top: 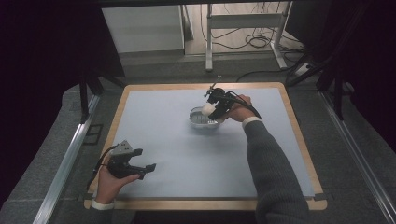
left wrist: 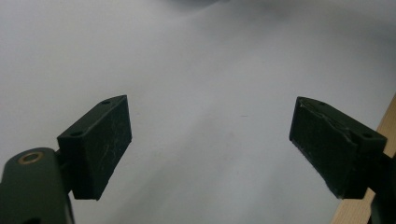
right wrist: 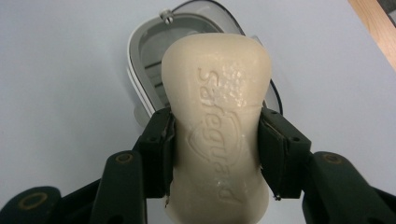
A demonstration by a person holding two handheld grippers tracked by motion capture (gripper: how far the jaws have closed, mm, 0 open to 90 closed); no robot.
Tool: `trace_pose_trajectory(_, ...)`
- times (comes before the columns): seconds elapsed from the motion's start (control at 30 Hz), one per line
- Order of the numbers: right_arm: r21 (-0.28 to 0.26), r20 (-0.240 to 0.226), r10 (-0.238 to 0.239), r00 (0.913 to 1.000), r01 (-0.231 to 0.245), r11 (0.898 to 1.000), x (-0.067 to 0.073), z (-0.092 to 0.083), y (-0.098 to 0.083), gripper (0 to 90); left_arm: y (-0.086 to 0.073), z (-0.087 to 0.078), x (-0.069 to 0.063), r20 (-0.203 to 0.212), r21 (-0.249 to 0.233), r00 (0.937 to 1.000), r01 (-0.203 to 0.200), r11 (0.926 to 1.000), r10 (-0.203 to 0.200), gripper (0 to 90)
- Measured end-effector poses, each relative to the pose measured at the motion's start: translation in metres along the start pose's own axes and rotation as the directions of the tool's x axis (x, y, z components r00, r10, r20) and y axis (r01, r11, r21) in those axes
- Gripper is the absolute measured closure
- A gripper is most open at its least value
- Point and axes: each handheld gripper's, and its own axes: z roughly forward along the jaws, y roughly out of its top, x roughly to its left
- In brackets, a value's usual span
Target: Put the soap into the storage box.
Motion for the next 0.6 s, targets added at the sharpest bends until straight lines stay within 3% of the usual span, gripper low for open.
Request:
trace_pose_trajectory(0.2, -0.005, -0.018, -0.036, 0.9992, 0.036, 0.999, 0.0, 0.008, 0.007, 49.4, 0.0, 0.0, 0.0, 0.001, 0.0, 1.0, 0.002, 1.0, -0.002, 13.5)
trace_pose_trajectory(0.6, 0.017, -0.005, -0.081, 0.9967, 0.081, 0.997, 0.0, 0.026, 0.019, 49.4, -0.001, 0.001, 0.002, 0.004, -0.001, 1.0, 0.009, 1.0, -0.009, 13.5)
